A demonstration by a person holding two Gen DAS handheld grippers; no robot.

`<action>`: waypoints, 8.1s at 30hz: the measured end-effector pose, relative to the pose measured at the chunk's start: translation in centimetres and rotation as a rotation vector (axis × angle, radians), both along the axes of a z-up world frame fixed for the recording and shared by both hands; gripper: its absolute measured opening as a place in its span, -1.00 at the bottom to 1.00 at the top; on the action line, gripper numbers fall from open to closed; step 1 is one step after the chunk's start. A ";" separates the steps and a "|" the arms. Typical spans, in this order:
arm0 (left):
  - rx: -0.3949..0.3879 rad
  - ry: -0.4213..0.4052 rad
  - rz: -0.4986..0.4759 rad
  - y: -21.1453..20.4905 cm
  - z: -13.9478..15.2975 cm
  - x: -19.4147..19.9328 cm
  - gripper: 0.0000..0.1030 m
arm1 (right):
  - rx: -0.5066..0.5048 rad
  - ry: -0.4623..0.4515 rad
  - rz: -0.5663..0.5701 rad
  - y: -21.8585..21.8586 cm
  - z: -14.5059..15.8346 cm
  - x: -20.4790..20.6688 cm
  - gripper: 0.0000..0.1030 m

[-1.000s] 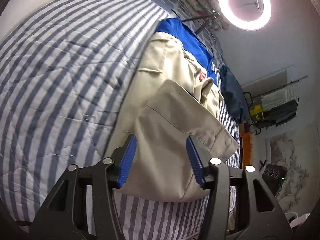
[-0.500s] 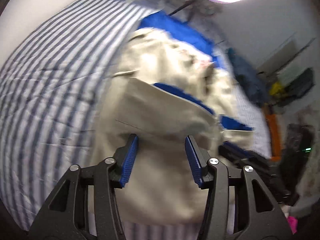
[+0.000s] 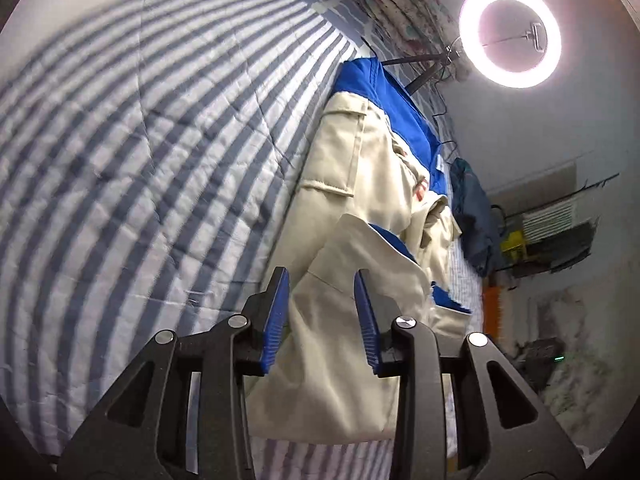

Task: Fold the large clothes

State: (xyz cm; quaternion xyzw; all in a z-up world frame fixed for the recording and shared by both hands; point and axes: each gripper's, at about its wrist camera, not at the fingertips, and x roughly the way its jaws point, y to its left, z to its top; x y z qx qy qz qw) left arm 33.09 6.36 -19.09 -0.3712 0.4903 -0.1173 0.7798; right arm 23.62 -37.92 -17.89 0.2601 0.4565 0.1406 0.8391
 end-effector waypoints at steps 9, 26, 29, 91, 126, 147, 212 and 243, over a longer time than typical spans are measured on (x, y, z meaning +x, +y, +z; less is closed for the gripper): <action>0.022 -0.020 -0.029 -2.5 -0.5 2.1 -0.23 | 0.118 0.066 -0.021 -2.3 -3.2 0.6 0.11; 0.300 -0.025 0.115 -0.9 0.1 0.7 -1.00 | -0.177 -0.068 0.067 2.4 -0.9 2.3 -0.63; 0.242 0.068 0.165 1.2 -1.9 0.5 -1.00 | -0.232 -0.001 0.066 2.4 -3.4 3.7 -0.57; 0.486 -0.490 -0.175 -3.8 27.9 -9.0 -0.17 | -0.441 -0.421 0.001 2.1 28.0 -14.1 -0.06; 0.588 -0.224 -0.412 -9.6 -4.3 40.5 -0.17 | -0.389 -0.078 0.168 -1.3 -6.7 38.9 -0.05; 0.516 -0.323 -0.398 -10.1 -2.1 39.4 -0.99 | -0.333 -0.124 0.217 1.2 -5.8 40.9 -0.98; 0.481 -0.441 -0.283 -4.4 12.0 -15.8 -1.00 | -0.454 -0.297 0.204 4.6 13.5 -14.2 -0.46; 0.282 -0.465 -0.154 4.6 25.1 -16.7 -0.04 | -0.476 -0.568 0.012 -4.2 31.3 -20.3 0.16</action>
